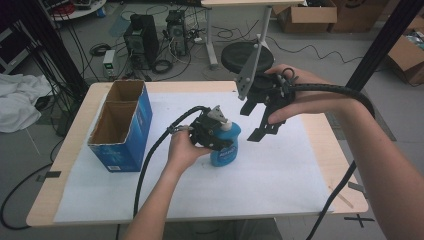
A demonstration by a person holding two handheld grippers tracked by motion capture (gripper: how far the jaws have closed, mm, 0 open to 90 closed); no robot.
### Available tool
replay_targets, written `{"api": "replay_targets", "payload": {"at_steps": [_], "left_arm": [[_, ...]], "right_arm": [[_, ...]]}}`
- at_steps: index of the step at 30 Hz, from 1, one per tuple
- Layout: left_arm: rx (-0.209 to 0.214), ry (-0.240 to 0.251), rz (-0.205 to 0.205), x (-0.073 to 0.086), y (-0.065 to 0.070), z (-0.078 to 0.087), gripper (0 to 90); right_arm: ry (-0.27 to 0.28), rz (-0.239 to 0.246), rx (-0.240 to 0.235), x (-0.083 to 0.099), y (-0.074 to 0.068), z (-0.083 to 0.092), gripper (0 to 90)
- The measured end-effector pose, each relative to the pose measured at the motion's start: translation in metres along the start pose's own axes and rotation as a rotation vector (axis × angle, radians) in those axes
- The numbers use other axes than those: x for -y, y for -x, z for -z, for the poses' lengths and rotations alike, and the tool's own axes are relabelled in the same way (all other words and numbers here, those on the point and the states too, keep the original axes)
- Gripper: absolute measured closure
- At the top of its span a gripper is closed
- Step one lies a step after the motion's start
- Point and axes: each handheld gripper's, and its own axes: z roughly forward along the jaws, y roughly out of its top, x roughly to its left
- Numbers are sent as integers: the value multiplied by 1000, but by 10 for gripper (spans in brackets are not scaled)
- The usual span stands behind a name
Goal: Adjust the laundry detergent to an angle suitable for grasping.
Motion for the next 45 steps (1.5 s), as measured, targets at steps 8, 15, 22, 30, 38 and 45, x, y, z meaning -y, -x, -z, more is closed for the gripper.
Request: {"api": "replay_targets", "payload": {"at_steps": [8,15,22,30,38,45], "left_arm": [[32,6,-29,-1,-3,5,444],[69,17,-69,-2,-8,23,442],[139,-22,-126,5,-13,42,442],[206,-11,-175,12,-12,44,441],[228,-2,-208,22,-10,35,440],[246,7,-193,29,-12,32,436]], "right_arm": [[1,-4,4,0,1,1,222],[-2,-3,7,-1,0,2,223],[-4,1,8,-5,0,1,223],[-10,4,9,-9,-1,0,223],[-11,6,10,-9,-2,0,225],[-13,6,11,-9,-2,-1,226]]}}
